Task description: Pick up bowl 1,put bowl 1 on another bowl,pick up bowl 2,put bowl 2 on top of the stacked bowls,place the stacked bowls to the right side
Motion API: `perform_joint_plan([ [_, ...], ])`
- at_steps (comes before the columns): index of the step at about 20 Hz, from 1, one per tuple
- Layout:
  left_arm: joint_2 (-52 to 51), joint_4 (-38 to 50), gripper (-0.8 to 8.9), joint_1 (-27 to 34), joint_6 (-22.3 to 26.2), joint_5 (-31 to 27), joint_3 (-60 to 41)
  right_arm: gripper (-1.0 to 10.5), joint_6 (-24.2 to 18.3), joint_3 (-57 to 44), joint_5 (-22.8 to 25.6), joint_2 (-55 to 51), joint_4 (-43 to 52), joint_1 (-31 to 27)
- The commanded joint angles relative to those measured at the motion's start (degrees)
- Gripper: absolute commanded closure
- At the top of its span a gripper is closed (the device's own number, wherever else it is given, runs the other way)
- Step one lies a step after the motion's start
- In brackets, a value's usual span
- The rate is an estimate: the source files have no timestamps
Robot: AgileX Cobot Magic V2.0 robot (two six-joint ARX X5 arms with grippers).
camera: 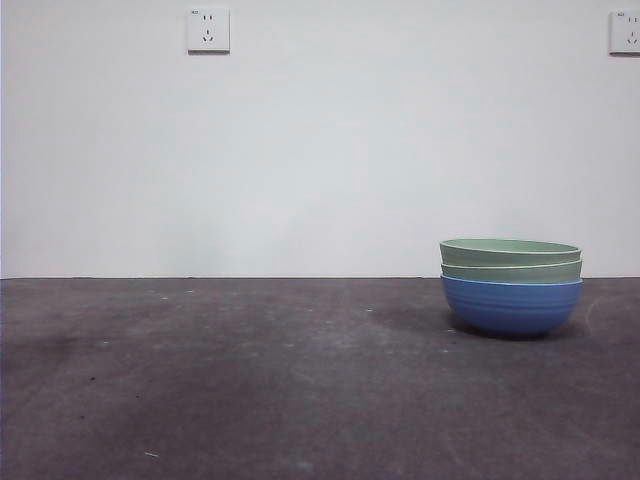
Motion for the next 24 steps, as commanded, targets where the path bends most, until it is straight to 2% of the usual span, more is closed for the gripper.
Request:
perform_joint_plan([
  [1,-6.2,3.8,8.16,1.9,0.7,-0.6,-12.0,9.4,-0.1,-0.5,0.2,0.0,-0.8,0.0],
  [6,-18.1,5.0,8.16,4.4,0.4,-3.5,-29.6,9.4,-0.1,-0.5,0.2,0.0,-0.8,0.0],
  [12,-25.2,5.2,8.16,5.6,0.0,-4.9,-42.3,9.4,-0.1,-0.5,0.2,0.0,-0.8,0.0],
  [15,-26.1,5.3,8.16,5.6,0.0,-4.8,-46.0,9.4,-0.1,-0.5,0.2,0.0,-0.8,0.0],
  [18,-26.6,5.3,8.16,5.6,-2.9,-4.8,-48.8,9.4,-0.1,-0.5,0.2,0.0,-0.8,0.0],
  [24,-29.5,-3.0,8.16,5.6,-4.5,-4.7,-49.2,9.4,-0.1,-0.5,0.2,0.0,-0.8,0.0],
])
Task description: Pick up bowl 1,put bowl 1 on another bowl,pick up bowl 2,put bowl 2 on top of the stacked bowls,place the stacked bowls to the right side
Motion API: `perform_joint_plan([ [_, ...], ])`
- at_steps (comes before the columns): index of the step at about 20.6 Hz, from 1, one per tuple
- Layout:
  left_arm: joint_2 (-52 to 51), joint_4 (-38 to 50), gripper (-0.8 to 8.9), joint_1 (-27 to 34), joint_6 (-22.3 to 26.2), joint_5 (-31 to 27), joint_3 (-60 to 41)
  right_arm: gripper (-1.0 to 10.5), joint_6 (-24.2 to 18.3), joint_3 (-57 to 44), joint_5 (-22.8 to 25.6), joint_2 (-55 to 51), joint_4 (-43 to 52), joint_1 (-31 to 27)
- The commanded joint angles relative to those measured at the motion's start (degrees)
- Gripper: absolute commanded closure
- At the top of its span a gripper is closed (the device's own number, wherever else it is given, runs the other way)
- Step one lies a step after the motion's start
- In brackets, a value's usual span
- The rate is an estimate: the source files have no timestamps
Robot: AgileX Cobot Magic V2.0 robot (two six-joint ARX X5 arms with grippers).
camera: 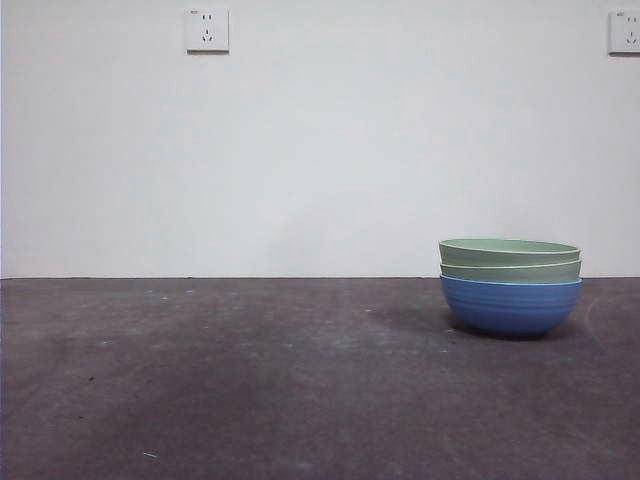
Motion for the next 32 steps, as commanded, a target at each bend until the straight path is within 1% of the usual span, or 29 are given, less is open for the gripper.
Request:
perform_joint_plan([
  [1,-0.3,-1.9,8.16,0.2,-0.9,0.2,-0.9,9.4,-0.1,-0.5,0.2,0.0,-0.8,0.0],
  [18,-0.2,-1.6,8.16,0.2,-0.9,0.0,-0.9,9.4,-0.1,-0.5,0.2,0.0,-0.8,0.0],
  [19,-0.2,-1.6,8.16,0.2,-0.9,0.0,-0.9,9.4,-2.2,-0.5,0.8,-0.4,0.2,-0.5],
  [20,-0.2,-1.6,8.16,0.2,-0.9,0.0,-0.9,9.4,-2.5,-0.5,1.4,-1.8,1.9,-1.2],
  [23,-0.2,-1.6,8.16,0.2,-0.9,0.0,-0.9,9.4,-2.2,-2.3,1.2,-8.2,14.5,-3.0],
  [25,-0.2,-1.6,8.16,0.2,-0.9,0.0,-0.9,9.4,-1.1,-8.1,1.2,-14.4,24.0,-3.4],
  [26,-0.2,-1.6,8.16,0.2,-0.9,0.0,-0.9,9.4,-0.5,-11.8,1.2,-17.3,27.3,-3.8],
  [29,-0.2,-1.6,8.16,0.2,-0.9,0.0,-0.9,9.4,1.0,-28.9,1.4,-28.7,41.5,-4.9],
  [32,-0.2,-1.6,8.16,0.2,-0.9,0.0,-0.9,9.4,1.5,-45.6,1.4,-39.2,55.7,-5.3],
])
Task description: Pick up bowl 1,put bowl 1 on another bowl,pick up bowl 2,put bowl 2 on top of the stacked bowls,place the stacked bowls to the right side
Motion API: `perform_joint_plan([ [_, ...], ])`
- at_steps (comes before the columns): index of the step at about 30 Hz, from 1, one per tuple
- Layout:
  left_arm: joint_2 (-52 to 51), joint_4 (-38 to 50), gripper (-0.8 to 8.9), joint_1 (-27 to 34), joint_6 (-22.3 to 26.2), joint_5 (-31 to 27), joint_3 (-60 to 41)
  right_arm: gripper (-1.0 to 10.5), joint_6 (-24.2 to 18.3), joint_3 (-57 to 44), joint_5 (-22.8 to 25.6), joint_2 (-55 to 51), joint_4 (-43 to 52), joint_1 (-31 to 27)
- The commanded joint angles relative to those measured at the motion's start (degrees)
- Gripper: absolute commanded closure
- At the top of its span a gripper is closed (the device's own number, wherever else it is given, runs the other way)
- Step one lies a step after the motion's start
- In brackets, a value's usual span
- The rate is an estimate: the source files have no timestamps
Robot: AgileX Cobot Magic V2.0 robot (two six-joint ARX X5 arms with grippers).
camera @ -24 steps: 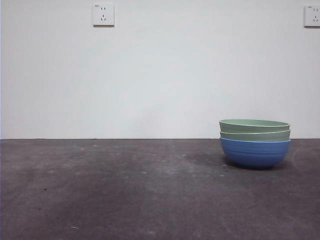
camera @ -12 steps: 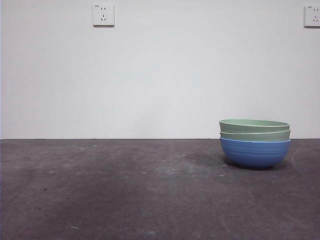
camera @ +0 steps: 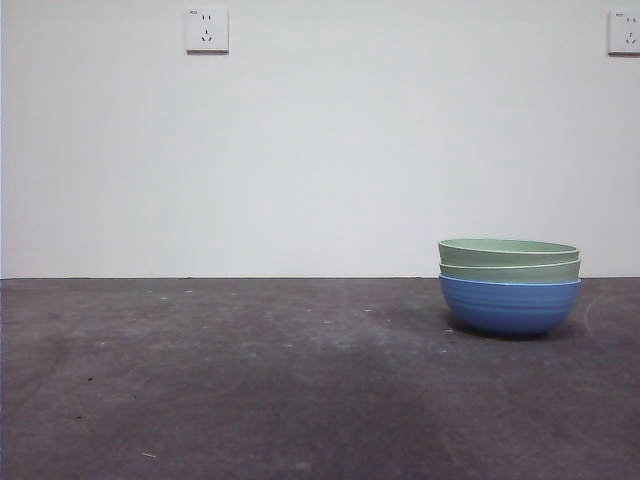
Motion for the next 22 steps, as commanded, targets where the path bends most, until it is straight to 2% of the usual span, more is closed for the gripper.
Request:
perform_joint_plan([
  [1,-0.2,0.3,8.16,0.2,-0.4,0.0,-0.9,9.4,1.3,-10.7,0.2,-5.8,8.1,-0.3],
  [4,-0.2,0.3,8.16,0.2,-0.4,0.0,-0.9,9.4,2.4,-18.9,0.6,-11.2,13.6,-0.3],
  [10,-0.2,0.3,8.16,0.2,-0.4,0.0,-0.9,9.4,3.2,-29.4,5.0,-19.2,16.0,-0.3],
  [15,-0.2,0.3,8.16,0.2,-0.4,0.0,-0.9,9.4,3.4,-35.5,5.0,-24.3,17.1,-0.3],
  [22,-0.2,0.3,8.16,0.2,-0.4,0.0,-0.9,9.4,7.4,-41.5,5.0,-28.4,17.0,-0.3],
])
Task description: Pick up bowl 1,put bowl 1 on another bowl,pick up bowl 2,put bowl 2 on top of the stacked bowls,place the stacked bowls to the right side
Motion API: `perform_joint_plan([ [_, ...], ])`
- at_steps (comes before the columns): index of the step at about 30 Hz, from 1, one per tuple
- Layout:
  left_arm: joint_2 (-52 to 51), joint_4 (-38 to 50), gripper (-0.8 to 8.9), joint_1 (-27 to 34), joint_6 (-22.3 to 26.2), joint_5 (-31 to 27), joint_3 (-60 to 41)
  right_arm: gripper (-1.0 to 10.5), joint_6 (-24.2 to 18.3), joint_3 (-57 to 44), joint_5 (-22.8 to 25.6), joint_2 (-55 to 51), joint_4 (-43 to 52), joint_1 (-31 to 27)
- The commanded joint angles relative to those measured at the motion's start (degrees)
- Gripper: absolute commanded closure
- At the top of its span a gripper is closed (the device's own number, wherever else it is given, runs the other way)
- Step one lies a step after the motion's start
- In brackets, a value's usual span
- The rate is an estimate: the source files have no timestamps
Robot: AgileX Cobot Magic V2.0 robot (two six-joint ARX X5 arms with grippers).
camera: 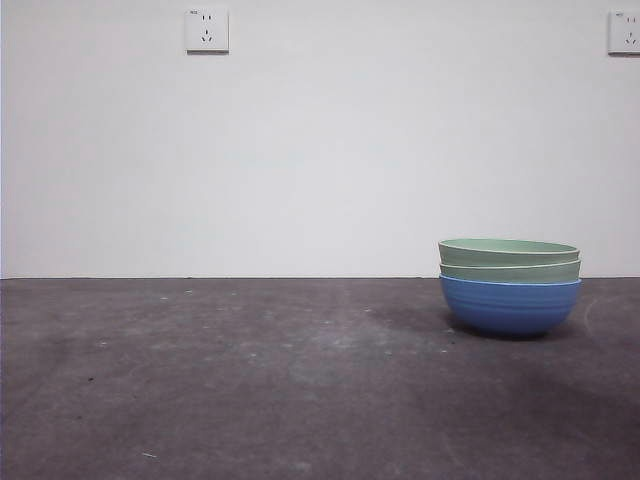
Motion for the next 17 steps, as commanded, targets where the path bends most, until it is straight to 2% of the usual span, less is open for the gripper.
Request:
perform_joint_plan([
  [1,-0.2,0.3,8.16,0.2,-0.3,0.0,-0.9,9.4,3.0,-2.1,0.0,-1.3,0.4,0.0],
  [9,-0.2,0.3,8.16,0.2,-0.3,0.0,-0.9,9.4,3.6,-3.2,0.1,-1.6,0.4,0.0],
  [12,-0.2,0.3,8.16,0.2,-0.3,0.0,-0.9,9.4,5.9,-3.1,-0.1,-1.6,0.4,0.0],
  [17,-0.2,0.3,8.16,0.2,-0.3,0.0,-0.9,9.4,5.6,-3.1,0.0,-1.6,0.4,0.0],
])
